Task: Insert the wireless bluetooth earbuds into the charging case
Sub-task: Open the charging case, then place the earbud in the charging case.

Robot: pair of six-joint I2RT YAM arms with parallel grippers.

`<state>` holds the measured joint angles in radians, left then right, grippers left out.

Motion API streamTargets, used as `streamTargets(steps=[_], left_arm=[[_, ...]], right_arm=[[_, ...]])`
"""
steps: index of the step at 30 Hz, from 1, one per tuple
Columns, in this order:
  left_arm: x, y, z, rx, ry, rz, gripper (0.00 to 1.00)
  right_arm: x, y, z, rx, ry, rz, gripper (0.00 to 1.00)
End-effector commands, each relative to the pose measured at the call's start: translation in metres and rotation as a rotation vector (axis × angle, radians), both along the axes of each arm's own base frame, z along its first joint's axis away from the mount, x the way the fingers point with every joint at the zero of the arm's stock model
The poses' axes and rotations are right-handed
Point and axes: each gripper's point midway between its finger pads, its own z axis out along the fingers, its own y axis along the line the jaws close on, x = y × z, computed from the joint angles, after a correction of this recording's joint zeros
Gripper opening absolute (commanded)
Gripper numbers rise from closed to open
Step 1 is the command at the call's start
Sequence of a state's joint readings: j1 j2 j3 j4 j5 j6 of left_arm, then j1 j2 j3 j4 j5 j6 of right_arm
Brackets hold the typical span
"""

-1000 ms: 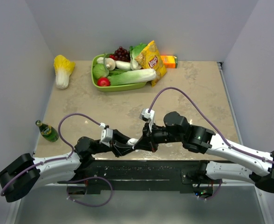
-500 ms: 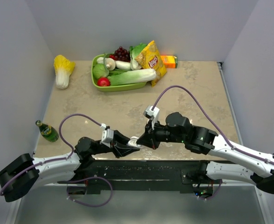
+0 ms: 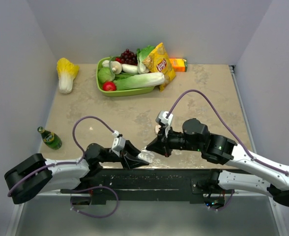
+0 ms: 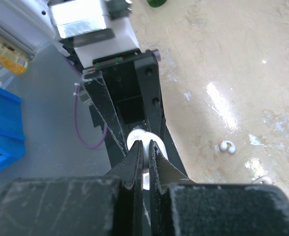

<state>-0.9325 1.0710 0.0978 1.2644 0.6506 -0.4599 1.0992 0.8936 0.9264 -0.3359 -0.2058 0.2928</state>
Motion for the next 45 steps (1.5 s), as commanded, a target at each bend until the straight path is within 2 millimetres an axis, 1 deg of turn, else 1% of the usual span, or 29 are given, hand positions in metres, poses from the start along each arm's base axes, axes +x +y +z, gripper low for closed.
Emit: streamTargets(steps=[1,3,4,9,11,15,19,27,31,33,37,45], left_arm=[[-0.020,0.002,0.050,-0.186,-0.099,-0.114,0.00],[-0.021,0.000,0.055,-0.200,-0.101,-0.132,0.00],[-0.020,-0.003,0.053,-0.192,-0.092,-0.136,0.00],[-0.016,-0.009,0.056,-0.189,-0.092,-0.142,0.00],[-0.015,-0.011,0.057,-0.185,-0.090,-0.150,0.00],[-0.016,-0.012,0.063,-0.200,-0.091,-0.171,0.00],[-0.015,-0.009,0.071,-0.232,-0.092,-0.184,0.00],[-0.013,-0.008,0.077,-0.250,-0.076,-0.205,0.00],[-0.014,-0.007,0.082,-0.265,-0.084,-0.212,0.00],[-0.014,-0.007,0.084,-0.268,-0.088,-0.215,0.00],[-0.015,-0.006,0.087,-0.279,-0.101,-0.220,0.00],[-0.016,-0.004,0.092,-0.292,-0.121,-0.218,0.00]], right_arm=[[-0.002,0.002,0.018,0.020,-0.100,0.069,0.00],[-0.002,0.002,0.014,-0.003,-0.112,0.077,0.00],[-0.002,0.001,0.011,-0.010,-0.115,0.079,0.00],[-0.009,-0.004,0.019,0.020,-0.140,0.107,0.00],[-0.014,-0.005,0.016,0.010,-0.135,0.132,0.00],[-0.010,-0.011,0.004,-0.035,-0.146,0.113,0.00],[-0.010,-0.012,0.004,-0.042,-0.152,0.102,0.00],[-0.011,-0.006,-0.009,-0.094,-0.161,0.095,0.00],[-0.005,-0.006,-0.013,-0.115,-0.175,0.055,0.00],[0.001,-0.007,-0.015,-0.130,-0.184,0.016,0.00],[0.008,-0.010,-0.015,-0.140,-0.197,-0.026,0.00],[0.005,-0.008,-0.024,-0.162,-0.184,-0.017,0.00]])
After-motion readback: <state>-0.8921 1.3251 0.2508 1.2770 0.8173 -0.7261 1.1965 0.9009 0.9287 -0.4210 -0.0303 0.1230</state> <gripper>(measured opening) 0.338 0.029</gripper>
